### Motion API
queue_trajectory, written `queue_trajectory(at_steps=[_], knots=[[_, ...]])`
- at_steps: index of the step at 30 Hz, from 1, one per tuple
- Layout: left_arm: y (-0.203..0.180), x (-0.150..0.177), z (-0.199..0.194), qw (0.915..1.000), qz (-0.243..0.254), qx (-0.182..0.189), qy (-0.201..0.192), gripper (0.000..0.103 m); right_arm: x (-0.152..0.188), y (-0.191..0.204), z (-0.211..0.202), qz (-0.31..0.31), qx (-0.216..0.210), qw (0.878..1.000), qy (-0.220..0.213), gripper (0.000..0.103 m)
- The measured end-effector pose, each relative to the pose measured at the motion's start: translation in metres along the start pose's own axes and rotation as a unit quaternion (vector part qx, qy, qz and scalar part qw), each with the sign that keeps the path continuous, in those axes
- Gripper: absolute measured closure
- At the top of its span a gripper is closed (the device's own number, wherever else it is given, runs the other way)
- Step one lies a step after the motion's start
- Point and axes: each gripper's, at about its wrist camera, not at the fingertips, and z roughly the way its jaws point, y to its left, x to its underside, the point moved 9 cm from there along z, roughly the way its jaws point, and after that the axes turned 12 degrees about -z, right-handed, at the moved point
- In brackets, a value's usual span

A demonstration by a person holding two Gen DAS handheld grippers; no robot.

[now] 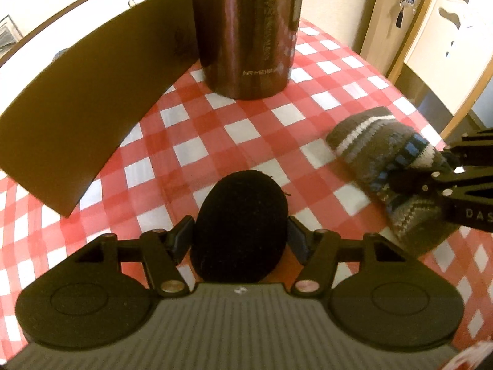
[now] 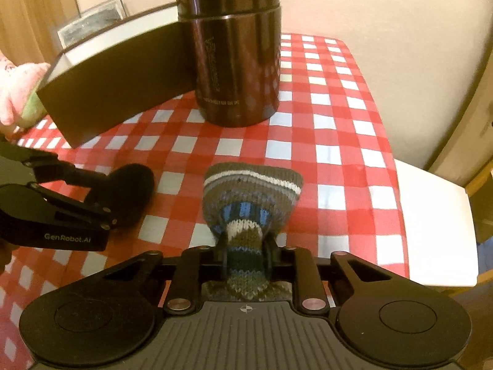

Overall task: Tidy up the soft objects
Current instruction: 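Grasp the black foam sponge with the left tool while the right tool lifts the sock, then carry the black sponge and knit sock over the brown box with both tools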

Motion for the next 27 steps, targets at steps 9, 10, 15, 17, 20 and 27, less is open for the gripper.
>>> queue_trajectory(at_steps=[9, 10, 15, 17, 20, 27], knots=[[-0.022, 0.008, -0.048, 0.9984, -0.044, -0.021, -0.029, 0.041, 0.009, -0.005, -0.037, -0.018, -0.040, 0.999, -0.028, 0.082], [-0.027, 0.009, -0.053, 0.9978, -0.051, -0.027, -0.033, 0.041, 0.010, -0.006, -0.041, -0.026, -0.049, 0.998, -0.031, 0.082], [-0.061, 0.019, -0.076, 0.9914, -0.099, -0.066, -0.055, 0.041, 0.018, -0.019, -0.063, -0.067, -0.096, 0.992, -0.056, 0.082], [-0.078, 0.025, -0.085, 0.9868, -0.121, -0.087, -0.062, 0.041, 0.022, -0.029, -0.075, -0.089, -0.118, 0.987, -0.070, 0.082], [-0.109, 0.036, -0.098, 0.9766, -0.159, -0.125, -0.073, 0.041, 0.028, -0.048, -0.092, -0.117, -0.148, 0.978, -0.085, 0.082], [-0.182, 0.043, -0.128, 0.9515, -0.241, -0.163, -0.100, 0.041, 0.039, -0.100, -0.137, -0.159, -0.178, 0.965, -0.107, 0.082]])
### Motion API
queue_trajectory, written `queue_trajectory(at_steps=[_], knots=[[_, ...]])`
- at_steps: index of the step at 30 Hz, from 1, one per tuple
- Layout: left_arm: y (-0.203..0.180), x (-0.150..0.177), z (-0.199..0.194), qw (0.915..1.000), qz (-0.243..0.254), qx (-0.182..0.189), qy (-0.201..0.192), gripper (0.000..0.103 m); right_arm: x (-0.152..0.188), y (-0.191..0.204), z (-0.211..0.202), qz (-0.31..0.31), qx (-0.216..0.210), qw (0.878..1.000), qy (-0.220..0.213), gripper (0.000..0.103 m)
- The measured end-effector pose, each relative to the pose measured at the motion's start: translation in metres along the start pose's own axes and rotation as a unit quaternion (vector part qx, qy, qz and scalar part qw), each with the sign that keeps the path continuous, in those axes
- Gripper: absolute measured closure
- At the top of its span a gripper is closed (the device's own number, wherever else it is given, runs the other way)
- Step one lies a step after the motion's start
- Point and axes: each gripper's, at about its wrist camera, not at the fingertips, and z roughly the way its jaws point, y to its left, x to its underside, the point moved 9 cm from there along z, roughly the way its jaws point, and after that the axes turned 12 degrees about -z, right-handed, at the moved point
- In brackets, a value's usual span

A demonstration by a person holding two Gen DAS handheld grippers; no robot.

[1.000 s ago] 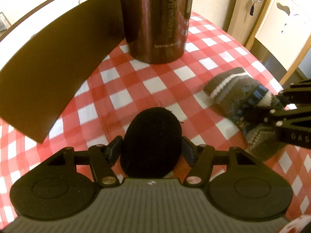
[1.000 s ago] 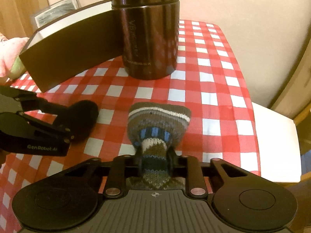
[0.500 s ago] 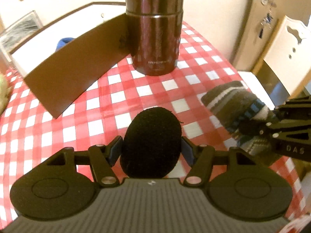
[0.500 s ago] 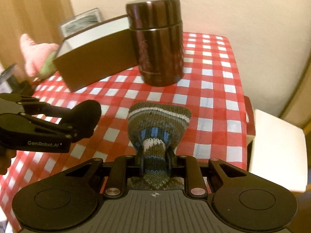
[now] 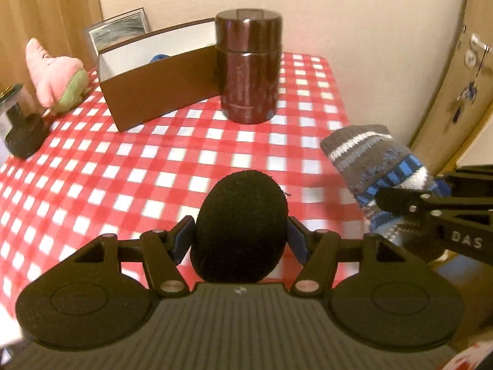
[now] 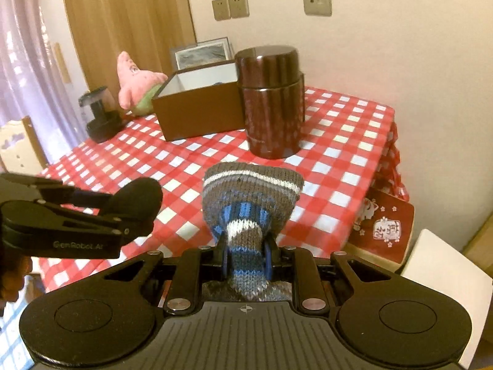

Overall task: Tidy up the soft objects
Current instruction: 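Carry the black sponge and knit sock over the brown box with both tools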

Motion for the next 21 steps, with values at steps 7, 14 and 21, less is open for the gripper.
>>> queue_trajectory(at_steps=[7, 14, 21], knots=[[-0.040, -0.010, -0.041, 0.9994, -0.004, -0.013, -0.031, 0.041, -0.003, -0.021, -0.039, -0.003, -0.009, 1.000, -0.029, 0.082], [-0.052, -0.016, -0.039, 0.9990, -0.017, -0.020, -0.036, 0.041, -0.003, -0.042, -0.035, -0.010, -0.013, 1.000, -0.020, 0.082], [-0.057, -0.036, -0.006, 0.9982, -0.038, -0.017, -0.042, 0.041, -0.020, -0.072, -0.002, -0.026, -0.014, 0.999, -0.014, 0.082]])
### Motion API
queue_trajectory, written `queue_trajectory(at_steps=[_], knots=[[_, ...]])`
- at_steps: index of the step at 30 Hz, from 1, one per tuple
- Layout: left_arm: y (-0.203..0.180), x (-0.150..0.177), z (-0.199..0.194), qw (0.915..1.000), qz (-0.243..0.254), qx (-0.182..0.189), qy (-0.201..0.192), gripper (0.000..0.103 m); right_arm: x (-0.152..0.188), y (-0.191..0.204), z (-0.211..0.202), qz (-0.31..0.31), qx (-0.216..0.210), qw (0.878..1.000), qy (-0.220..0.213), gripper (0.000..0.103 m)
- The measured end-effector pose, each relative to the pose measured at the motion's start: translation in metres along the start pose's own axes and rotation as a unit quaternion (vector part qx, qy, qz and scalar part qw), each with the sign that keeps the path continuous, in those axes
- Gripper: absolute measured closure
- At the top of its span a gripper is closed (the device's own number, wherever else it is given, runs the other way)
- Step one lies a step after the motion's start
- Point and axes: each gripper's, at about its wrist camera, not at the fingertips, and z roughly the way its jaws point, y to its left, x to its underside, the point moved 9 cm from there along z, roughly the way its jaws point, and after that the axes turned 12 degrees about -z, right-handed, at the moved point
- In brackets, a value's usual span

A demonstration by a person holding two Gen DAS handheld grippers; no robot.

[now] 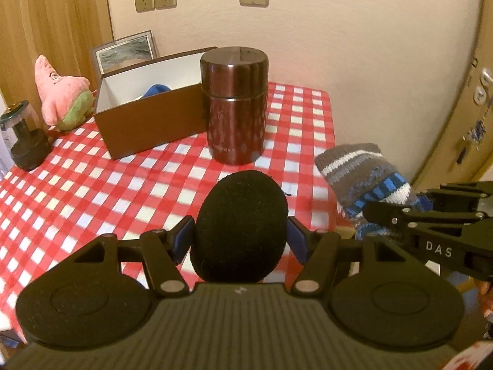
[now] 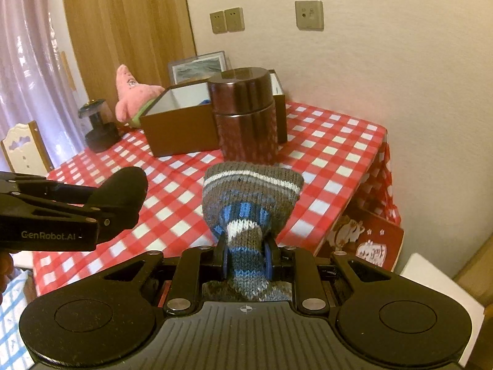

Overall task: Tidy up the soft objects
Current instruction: 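Carry the black sponge and knit sock over the brown box with both tools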

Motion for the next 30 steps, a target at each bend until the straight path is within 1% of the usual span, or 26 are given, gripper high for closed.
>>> queue_trajectory(at_steps=[5, 9, 13, 17, 21, 25, 30], knots=[[-0.002, -0.021, 0.035, 0.9996, -0.028, 0.005, -0.001, 0.041, -0.017, -0.025, 0.036, -0.013, -0.002, 1.000, 0.020, 0.082], [0.001, -0.039, 0.058, 0.9995, -0.029, 0.001, 0.009, 0.041, -0.034, -0.044, 0.057, -0.014, -0.005, 1.000, 0.025, 0.082], [0.002, -0.055, 0.070, 0.9995, -0.031, -0.003, 0.006, 0.041, -0.046, -0.058, 0.070, -0.015, -0.004, 0.999, 0.029, 0.082], [0.005, -0.064, 0.075, 0.9992, -0.040, -0.008, 0.004, 0.041, -0.054, -0.068, 0.078, -0.028, -0.009, 0.999, 0.037, 0.082], [0.011, -0.067, 0.077, 0.9981, -0.057, -0.022, 0.005, 0.041, -0.060, -0.076, 0.087, -0.036, -0.022, 0.998, 0.044, 0.082], [0.020, -0.070, 0.079, 0.9962, -0.075, -0.043, 0.007, 0.041, -0.065, -0.083, 0.100, -0.052, -0.042, 0.996, 0.052, 0.082], [0.028, -0.081, 0.084, 0.9924, -0.097, -0.076, 0.004, 0.041, -0.078, -0.098, 0.119, -0.071, -0.071, 0.994, 0.051, 0.082]])
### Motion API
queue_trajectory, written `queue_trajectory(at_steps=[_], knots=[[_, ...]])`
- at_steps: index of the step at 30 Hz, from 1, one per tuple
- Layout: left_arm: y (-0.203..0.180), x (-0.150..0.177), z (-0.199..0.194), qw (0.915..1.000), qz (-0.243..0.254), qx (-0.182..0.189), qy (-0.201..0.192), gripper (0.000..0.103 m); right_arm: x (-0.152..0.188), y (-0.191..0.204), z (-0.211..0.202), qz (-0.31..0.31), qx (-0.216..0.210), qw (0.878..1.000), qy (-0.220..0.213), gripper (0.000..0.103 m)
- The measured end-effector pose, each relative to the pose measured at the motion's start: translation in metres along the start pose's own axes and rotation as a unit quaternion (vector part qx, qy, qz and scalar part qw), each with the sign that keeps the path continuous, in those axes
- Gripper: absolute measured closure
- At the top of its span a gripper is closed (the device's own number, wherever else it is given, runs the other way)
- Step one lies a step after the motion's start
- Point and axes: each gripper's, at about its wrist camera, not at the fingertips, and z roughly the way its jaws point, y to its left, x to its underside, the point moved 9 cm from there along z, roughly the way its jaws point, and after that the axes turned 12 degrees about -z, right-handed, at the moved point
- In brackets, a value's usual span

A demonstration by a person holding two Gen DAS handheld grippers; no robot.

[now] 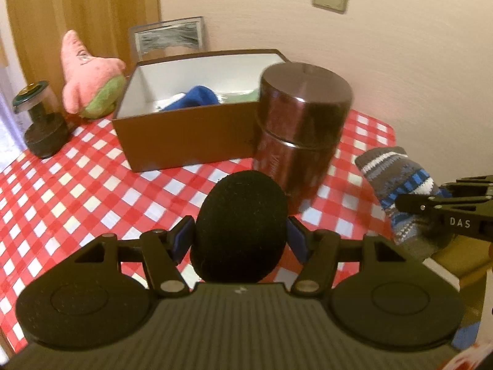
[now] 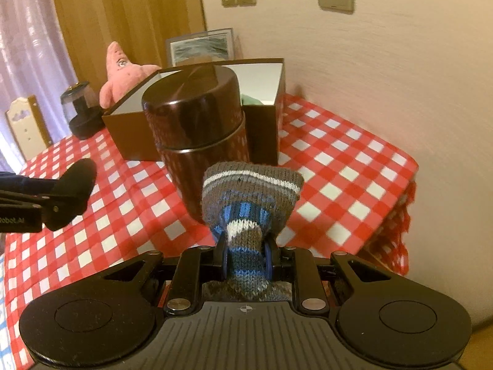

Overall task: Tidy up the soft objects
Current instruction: 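Carry the black sponge and knit sock over the brown box with both tools, then open both tools to drop the sponge and sock into the box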

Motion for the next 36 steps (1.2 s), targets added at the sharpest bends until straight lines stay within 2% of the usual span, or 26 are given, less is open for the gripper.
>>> queue_trajectory(at_steps=[9, 16, 26, 32, 36], knots=[[-0.003, -0.021, 0.008, 0.9949, -0.075, -0.067, -0.011, 0.041, -0.035, -0.046, 0.026, -0.047, -0.076, 0.996, -0.017, 0.082], [-0.009, -0.042, 0.014, 0.9891, -0.106, -0.100, -0.021, 0.041, -0.062, -0.075, 0.037, -0.067, -0.105, 0.992, -0.035, 0.082], [-0.005, -0.095, 0.022, 0.9856, -0.112, -0.116, -0.053, 0.041, -0.116, -0.095, 0.054, -0.084, -0.121, 0.986, -0.071, 0.082], [0.001, -0.144, 0.040, 0.9861, -0.097, -0.112, -0.076, 0.041, -0.167, -0.094, 0.072, -0.100, -0.125, 0.982, -0.102, 0.082], [0.005, -0.177, 0.062, 0.9875, -0.085, -0.104, -0.083, 0.041, -0.195, -0.089, 0.095, -0.098, -0.129, 0.981, -0.104, 0.082]])
